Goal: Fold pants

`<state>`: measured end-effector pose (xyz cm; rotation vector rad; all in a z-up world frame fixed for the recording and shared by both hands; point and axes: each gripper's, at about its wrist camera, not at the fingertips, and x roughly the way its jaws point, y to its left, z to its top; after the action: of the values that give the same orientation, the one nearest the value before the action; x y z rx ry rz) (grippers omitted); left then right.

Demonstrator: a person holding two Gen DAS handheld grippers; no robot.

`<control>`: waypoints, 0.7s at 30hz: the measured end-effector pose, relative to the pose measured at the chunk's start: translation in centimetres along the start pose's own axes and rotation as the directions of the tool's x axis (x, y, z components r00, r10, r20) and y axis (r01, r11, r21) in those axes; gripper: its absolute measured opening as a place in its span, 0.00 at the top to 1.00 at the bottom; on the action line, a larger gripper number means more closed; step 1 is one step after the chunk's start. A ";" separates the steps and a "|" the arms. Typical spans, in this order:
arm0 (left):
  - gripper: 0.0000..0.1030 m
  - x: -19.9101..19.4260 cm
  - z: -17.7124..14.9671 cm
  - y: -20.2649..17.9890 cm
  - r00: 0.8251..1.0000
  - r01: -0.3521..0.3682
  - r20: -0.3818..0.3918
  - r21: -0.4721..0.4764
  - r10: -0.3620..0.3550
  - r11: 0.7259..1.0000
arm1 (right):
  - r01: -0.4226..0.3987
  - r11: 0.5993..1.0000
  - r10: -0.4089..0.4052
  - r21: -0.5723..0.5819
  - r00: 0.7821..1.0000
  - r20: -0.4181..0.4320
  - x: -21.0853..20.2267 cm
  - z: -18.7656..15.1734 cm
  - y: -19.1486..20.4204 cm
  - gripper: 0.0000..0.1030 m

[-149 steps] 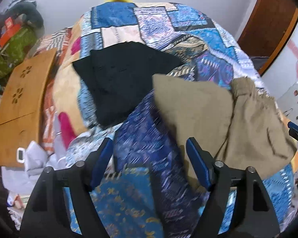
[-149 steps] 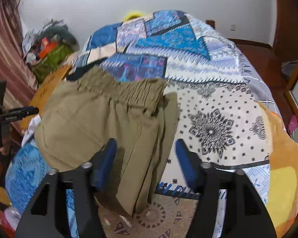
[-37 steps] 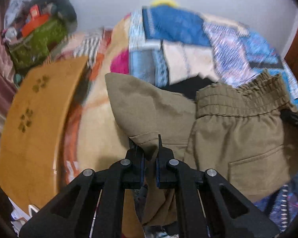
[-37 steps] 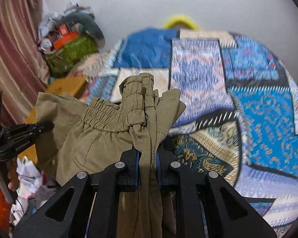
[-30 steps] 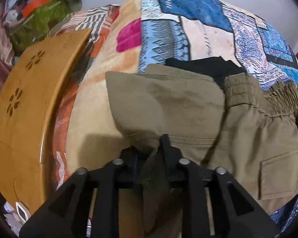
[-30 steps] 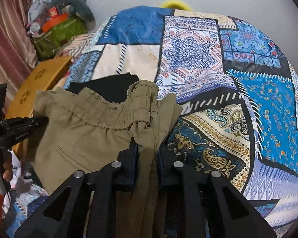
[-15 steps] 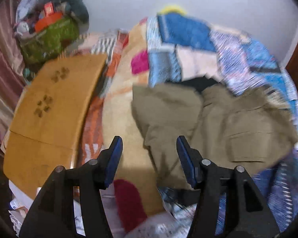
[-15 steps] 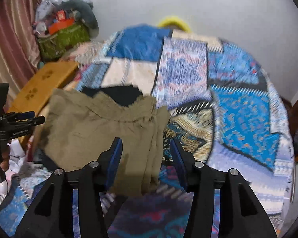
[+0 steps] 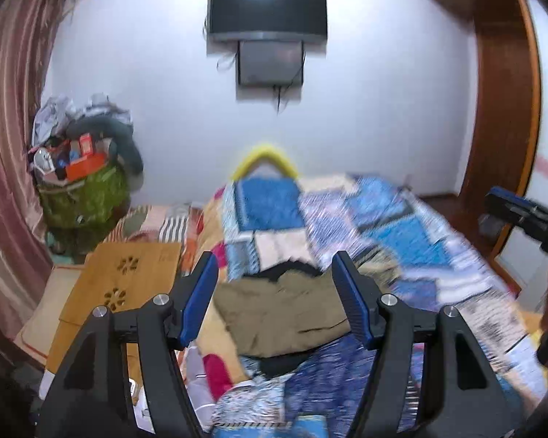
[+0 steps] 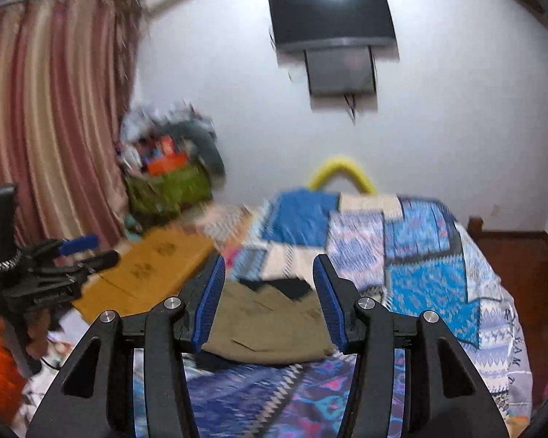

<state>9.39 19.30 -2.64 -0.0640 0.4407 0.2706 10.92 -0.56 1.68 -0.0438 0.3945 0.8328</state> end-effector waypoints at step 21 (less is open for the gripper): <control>0.00 -14.4 -2.1 -3.0 0.965 -0.005 0.261 -0.019 0.010 1.000 | 0.066 0.997 -0.055 -0.039 0.970 0.236 -10.0 -1.3 6.9 0.00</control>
<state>-3.18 12.64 1.63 -0.0436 0.1758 0.2865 -0.51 -3.27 4.87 0.0003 0.1500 0.7770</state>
